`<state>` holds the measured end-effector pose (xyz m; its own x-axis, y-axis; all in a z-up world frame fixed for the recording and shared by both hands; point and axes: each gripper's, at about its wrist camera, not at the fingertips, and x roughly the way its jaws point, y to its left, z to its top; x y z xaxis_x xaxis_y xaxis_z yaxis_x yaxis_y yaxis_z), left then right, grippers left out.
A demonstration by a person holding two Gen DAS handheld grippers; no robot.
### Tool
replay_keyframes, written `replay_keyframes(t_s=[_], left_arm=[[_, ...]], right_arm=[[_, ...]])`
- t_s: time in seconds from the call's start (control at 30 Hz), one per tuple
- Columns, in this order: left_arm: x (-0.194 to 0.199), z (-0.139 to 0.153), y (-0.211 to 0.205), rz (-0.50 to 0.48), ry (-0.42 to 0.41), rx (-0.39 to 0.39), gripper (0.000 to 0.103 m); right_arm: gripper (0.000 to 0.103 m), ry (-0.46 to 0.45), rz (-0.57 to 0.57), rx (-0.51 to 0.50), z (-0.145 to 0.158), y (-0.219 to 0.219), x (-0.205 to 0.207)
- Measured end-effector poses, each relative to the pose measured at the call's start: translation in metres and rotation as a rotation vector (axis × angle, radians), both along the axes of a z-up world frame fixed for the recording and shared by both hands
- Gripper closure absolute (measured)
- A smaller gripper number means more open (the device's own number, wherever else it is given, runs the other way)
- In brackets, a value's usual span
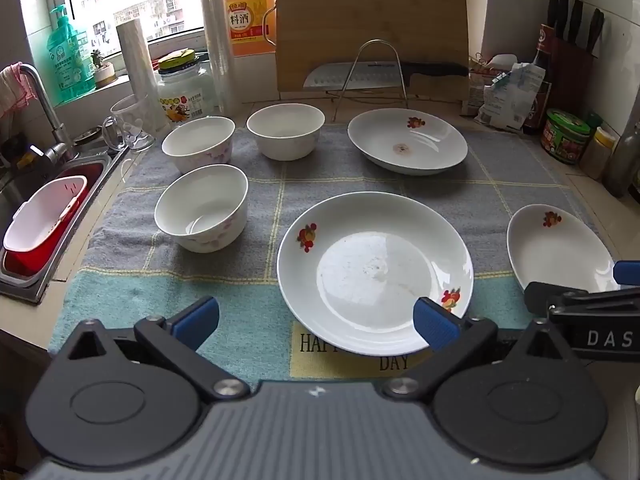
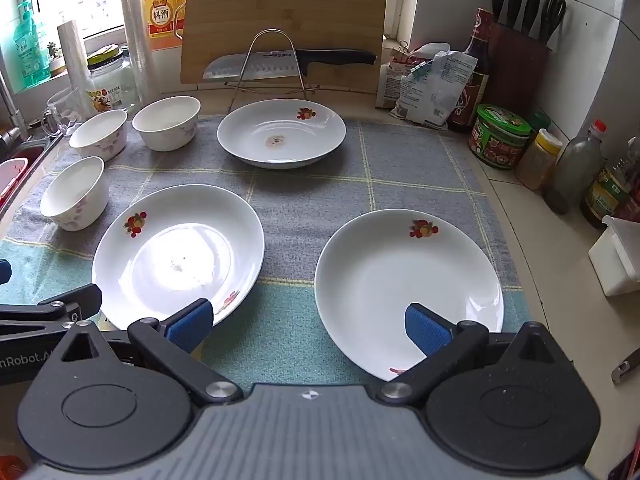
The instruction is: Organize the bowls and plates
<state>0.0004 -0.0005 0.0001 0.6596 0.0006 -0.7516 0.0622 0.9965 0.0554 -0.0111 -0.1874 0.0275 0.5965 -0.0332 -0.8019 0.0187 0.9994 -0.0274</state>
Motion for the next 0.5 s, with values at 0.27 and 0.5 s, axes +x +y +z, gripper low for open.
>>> replay_keyframes(t_s=[0.27, 0.5], left_arm=[[-0.003, -0.003, -0.013, -0.006, -0.008, 0.011, 0.001], [-0.002, -0.001, -0.005, -0.014, -0.003, -0.004, 0.001]], right_arm=[[0.000, 0.005, -0.002, -0.002, 0.001, -0.002, -0.001], [0.000, 0.011, -0.006, 0.002, 0.000, -0.006, -0.003]])
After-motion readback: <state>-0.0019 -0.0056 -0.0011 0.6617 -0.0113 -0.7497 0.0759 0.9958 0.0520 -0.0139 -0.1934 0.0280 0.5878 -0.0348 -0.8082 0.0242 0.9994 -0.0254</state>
